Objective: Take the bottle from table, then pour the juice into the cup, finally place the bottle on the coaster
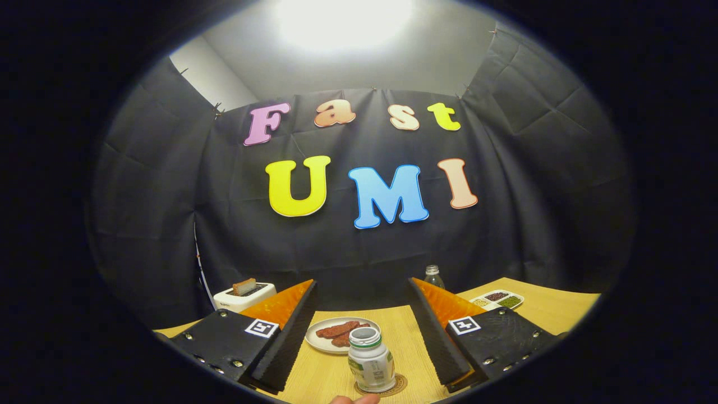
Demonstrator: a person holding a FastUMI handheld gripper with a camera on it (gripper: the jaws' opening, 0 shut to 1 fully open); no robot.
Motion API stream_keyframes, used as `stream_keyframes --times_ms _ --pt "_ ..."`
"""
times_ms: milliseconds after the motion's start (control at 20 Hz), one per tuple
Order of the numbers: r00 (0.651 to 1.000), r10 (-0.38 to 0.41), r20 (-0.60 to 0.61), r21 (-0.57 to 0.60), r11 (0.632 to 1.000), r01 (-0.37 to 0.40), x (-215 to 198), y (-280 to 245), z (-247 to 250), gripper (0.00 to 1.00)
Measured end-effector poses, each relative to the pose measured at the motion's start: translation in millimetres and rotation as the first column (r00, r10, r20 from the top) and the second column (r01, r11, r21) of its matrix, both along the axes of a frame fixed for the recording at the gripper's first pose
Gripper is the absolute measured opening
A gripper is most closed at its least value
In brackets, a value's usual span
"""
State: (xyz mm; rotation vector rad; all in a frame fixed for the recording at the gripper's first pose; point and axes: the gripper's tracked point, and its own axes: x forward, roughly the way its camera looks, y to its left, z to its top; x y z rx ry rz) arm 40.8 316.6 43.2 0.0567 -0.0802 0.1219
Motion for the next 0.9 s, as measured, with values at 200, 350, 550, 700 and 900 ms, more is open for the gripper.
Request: stream_keyframes --times_ms 200,350,550,700,900 --pt "1.000 -0.013 -0.002 -0.045 0.999 0.013 -15 -22 2 0.95" --pt "0.999 -0.045 -0.004 -0.109 0.993 0.044 -23 -61 2 0.95" --pt "0.999 -0.050 0.016 -0.225 0.973 0.052 -27 -109 0 0.95" --pt "0.998 -0.044 0.041 -0.290 0.956 0.054 -22 -146 -11 0.94" --pt "0.999 -0.043 0.034 -0.325 0.944 0.052 -15 -204 -39 0.92"
